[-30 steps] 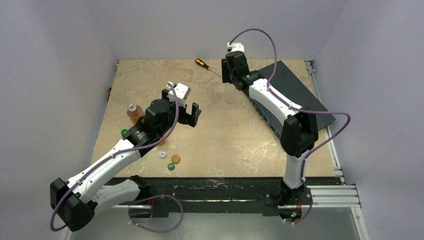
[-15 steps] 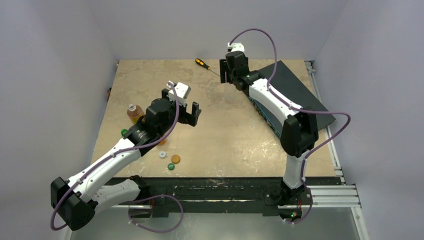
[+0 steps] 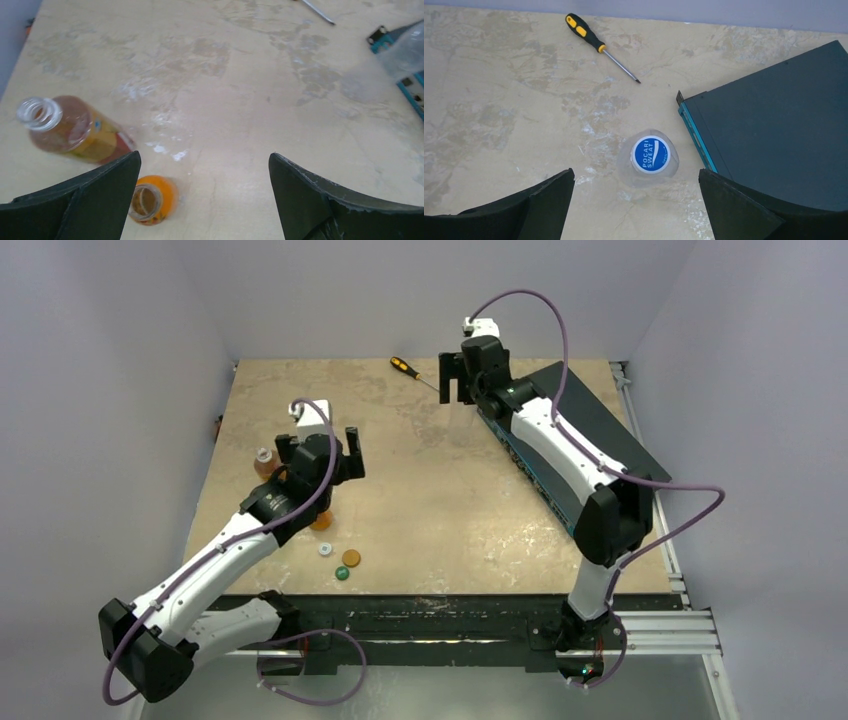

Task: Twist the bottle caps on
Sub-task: Pick up the plastic bottle at the center of the board, then screw the bottle cap onto the plastic bottle.

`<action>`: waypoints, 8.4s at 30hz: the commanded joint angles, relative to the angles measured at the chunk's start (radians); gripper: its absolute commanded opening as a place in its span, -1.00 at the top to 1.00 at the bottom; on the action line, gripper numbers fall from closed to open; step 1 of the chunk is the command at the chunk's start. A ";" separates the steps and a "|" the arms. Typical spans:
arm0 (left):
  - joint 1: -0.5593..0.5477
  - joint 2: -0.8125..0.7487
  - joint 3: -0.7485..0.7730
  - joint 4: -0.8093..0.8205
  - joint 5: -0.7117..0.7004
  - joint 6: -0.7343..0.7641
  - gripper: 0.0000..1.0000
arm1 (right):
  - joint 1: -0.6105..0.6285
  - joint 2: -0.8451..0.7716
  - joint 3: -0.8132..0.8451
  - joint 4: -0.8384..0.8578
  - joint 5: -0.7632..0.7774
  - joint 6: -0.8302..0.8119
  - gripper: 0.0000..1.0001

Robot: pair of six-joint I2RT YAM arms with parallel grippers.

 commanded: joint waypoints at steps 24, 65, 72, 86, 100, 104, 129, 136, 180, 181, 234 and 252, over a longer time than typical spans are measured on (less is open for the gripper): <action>0.253 0.050 -0.012 -0.096 -0.311 -0.192 -0.99 | -0.001 -0.391 -0.208 -0.036 -0.160 0.079 -0.98; 0.537 0.401 0.199 0.175 0.219 -0.040 0.69 | 0.016 -0.527 -0.324 0.084 -0.276 0.058 -0.98; 0.497 0.505 0.471 -0.001 0.787 -0.009 0.75 | 0.048 -0.642 -0.428 0.237 -0.508 -0.022 -0.98; 0.285 0.434 0.507 -0.067 1.339 -0.039 0.68 | 0.183 -0.670 -0.554 0.207 -0.623 -0.212 -0.98; 0.282 0.351 0.449 0.027 1.483 -0.115 0.65 | 0.284 -0.641 -0.634 0.245 -0.474 -0.207 -0.98; 0.282 0.346 0.442 0.049 1.500 -0.137 0.63 | 0.289 -0.647 -0.655 0.273 -0.463 -0.188 -0.84; 0.245 0.075 0.053 0.591 1.194 -0.305 -0.65 | 0.230 -0.549 -0.625 0.653 -0.685 0.411 0.33; 0.230 0.063 -0.002 0.649 1.191 -0.343 -0.62 | 0.230 -0.565 -0.681 0.794 -0.685 0.463 0.32; 0.231 -0.096 0.254 0.156 0.532 0.183 0.57 | 0.714 -0.080 -0.592 0.480 -0.066 0.133 -0.37; 0.231 -0.098 0.260 0.146 0.531 0.184 0.57 | 0.728 -0.048 -0.569 0.480 -0.064 0.127 -0.35; 0.231 -0.071 0.278 0.095 0.546 0.223 0.51 | 0.790 0.375 -0.104 0.345 0.084 0.085 0.66; 0.230 0.047 0.189 0.162 1.039 0.422 0.96 | 0.374 -0.292 -0.627 0.302 -0.260 0.233 0.79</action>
